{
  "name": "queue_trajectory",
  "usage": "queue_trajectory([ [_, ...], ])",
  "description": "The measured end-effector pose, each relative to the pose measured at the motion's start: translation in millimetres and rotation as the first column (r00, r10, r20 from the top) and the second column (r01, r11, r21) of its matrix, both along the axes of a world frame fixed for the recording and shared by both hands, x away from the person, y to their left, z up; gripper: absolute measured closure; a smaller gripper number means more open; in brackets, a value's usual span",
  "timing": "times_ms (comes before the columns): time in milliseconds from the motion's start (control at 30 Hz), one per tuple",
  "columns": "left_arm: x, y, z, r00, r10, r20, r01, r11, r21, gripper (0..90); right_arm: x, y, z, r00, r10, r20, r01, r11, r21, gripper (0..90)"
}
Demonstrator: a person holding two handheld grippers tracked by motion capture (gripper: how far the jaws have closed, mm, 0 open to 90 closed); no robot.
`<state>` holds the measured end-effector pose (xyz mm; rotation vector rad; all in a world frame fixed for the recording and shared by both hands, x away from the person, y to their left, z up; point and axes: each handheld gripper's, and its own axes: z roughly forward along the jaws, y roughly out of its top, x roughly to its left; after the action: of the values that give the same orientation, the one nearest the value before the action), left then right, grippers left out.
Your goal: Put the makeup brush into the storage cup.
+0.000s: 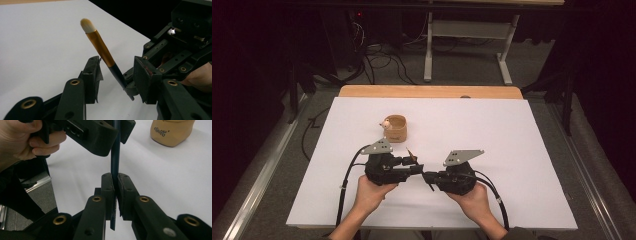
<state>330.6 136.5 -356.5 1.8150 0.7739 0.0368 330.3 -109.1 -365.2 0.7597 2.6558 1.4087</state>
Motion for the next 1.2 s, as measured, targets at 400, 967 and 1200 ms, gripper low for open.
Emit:
queue_trajectory([
  [400, 0.4, -1.1, -1.4, 0.9998, -0.017, -0.012, 0.017, 0.9999, 0.0, 65.0, -0.5, 1.7, -0.6, 1.0, 0.01, 0.002, -0.01, 1.0, 0.001, 86.2],
  [967, 0.1, -1.8, -1.4, 0.9993, -0.035, -0.016, 0.035, 0.9994, 0.001, 70.9, -1.1, 3.3, -1.2, 0.9999, 0.015, 0.004, -0.015, 0.9999, 0.001, 86.2],
  [1200, 0.4, -1.2, -0.6, 0.9984, -0.051, -0.023, 0.051, 0.9986, -0.012, 76.0, -0.9, 2.3, 0.2, 0.9999, 0.016, 0.007, -0.016, 0.9999, 0.001, 86.2],
])
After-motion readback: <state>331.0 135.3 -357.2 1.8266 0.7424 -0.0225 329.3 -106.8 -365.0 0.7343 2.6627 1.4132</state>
